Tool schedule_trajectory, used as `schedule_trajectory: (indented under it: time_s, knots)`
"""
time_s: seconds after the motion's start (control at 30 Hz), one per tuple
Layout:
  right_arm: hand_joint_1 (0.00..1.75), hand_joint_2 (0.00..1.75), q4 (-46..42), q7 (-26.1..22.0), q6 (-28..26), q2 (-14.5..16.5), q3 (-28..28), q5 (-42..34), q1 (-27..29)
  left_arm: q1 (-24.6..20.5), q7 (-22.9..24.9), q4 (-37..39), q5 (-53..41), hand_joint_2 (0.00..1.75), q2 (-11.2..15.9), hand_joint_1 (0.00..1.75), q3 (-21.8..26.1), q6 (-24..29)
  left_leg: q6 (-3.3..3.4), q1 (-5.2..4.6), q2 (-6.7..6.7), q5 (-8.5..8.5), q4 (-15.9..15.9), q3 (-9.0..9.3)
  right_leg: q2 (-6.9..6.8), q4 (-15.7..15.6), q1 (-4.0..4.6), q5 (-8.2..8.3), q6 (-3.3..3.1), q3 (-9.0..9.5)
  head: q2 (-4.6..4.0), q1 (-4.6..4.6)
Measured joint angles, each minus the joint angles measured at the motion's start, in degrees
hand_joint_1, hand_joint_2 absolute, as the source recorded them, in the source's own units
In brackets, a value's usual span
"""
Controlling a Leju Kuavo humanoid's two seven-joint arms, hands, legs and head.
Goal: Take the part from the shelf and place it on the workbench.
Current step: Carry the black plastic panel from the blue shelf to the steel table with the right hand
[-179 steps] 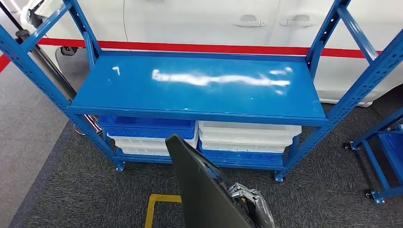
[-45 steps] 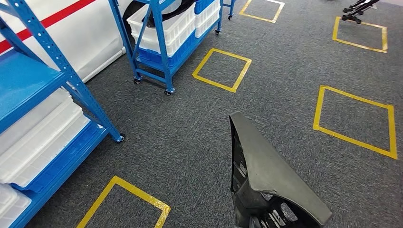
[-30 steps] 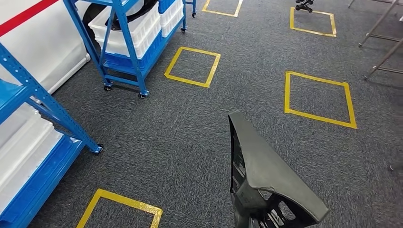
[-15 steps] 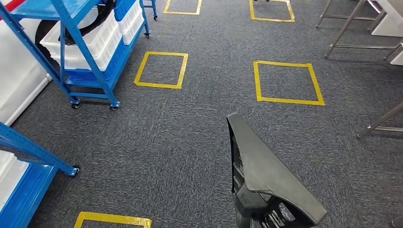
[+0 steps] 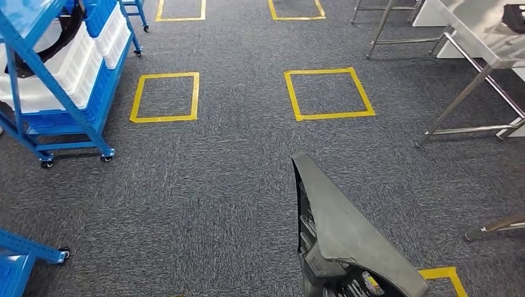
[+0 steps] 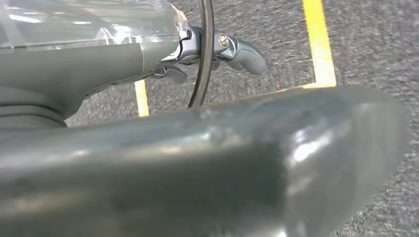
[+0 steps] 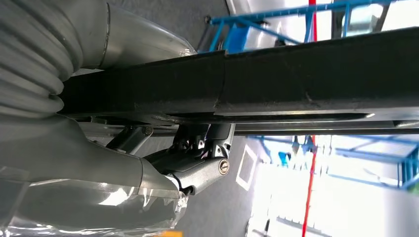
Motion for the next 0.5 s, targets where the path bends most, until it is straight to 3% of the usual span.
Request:
schedule_trajectory:
  time_s: [0.03,0.1,0.17,0.23,0.3,0.37,0.43,0.47,0.5]
  knots:
    - [1.75,1.75,0.0,-0.11,0.02,0.0,0.0,-0.02,0.1,-0.05,-0.05,0.0,0.0,0.0,-0.01,0.0,0.01,0.08,-0.17,-0.02,0.7,-0.13,0.01,0.18,-0.85,-4.08,-0.01,1.82,-0.07,2.36,0.0,-0.01]
    - [1.75,1.75,0.02,-0.29,0.07,0.01,0.0,-0.1,0.15,-0.12,-0.22,0.0,-0.01,0.0,-0.03,0.0,0.01,0.11,-0.66,-0.17,1.81,-0.45,0.02,0.59,-2.9,-10.75,0.41,3.73,-0.49,6.14,0.0,-0.01]
    - [1.75,1.75,0.03,-0.5,0.13,0.02,0.0,-0.21,0.24,-0.2,-0.45,0.0,-0.03,0.0,-0.05,0.0,0.01,0.1,-1.29,-0.24,2.7,-0.68,0.0,0.93,-3.35,-12.36,0.96,3.66,-1.07,6.84,0.0,-0.01]
    - [1.75,1.75,0.04,-0.7,0.15,0.02,-0.01,-0.28,0.47,-0.39,-0.63,0.0,-0.06,0.0,-0.08,0.0,0.01,0.09,-1.97,-0.1,3.2,-0.96,0.03,1.25,-2.19,-12.64,0.93,3.85,-1.66,6.8,0.0,-0.02]
    - [1.75,1.75,0.04,-0.82,0.16,0.02,-0.02,-0.3,0.52,-0.45,-0.74,0.0,-0.07,0.0,-0.1,0.0,0.01,0.09,-2.55,0.08,0.98,-2.63,2.16,0.58,-1.02,-13.13,0.6,4.15,-2.32,7.03,0.0,-0.02]
    - [1.75,1.75,0.05,-0.89,0.17,-0.07,-0.03,-0.31,0.44,-0.27,-0.79,0.0,-0.07,0.0,-0.1,0.0,0.01,0.09,-2.85,0.21,-2.09,-6.17,8.67,-2.34,0.25,-13.34,0.5,4.31,-2.79,7.11,0.0,-0.02]
    - [1.75,1.75,0.14,-0.9,0.18,-0.15,-0.04,-0.32,0.44,-0.03,-0.76,0.0,-0.07,0.0,-0.09,0.0,0.01,0.09,-2.94,0.22,-3.01,-8.41,15.41,-5.74,1.76,-13.26,0.63,4.3,-2.91,7.1,0.0,-0.02]
    - [1.75,1.75,0.2,-0.91,0.18,-0.15,-0.04,-0.32,0.48,0.04,-0.75,0.0,-0.07,0.0,-0.09,0.0,0.01,0.09,-2.92,0.22,-3.12,-7.85,16.25,-6.38,2.62,-13.19,0.68,4.28,-2.93,7.13,0.0,-0.02]
    - [1.75,1.75,0.26,-0.92,0.18,-0.15,-0.03,-0.32,0.51,0.07,-0.74,0.0,-0.08,0.0,-0.09,0.0,0.01,0.09,-2.83,0.22,-3.28,-6.23,14.99,-6.1,3.53,-13.08,0.71,4.25,-2.92,7.19,0.0,-0.02]
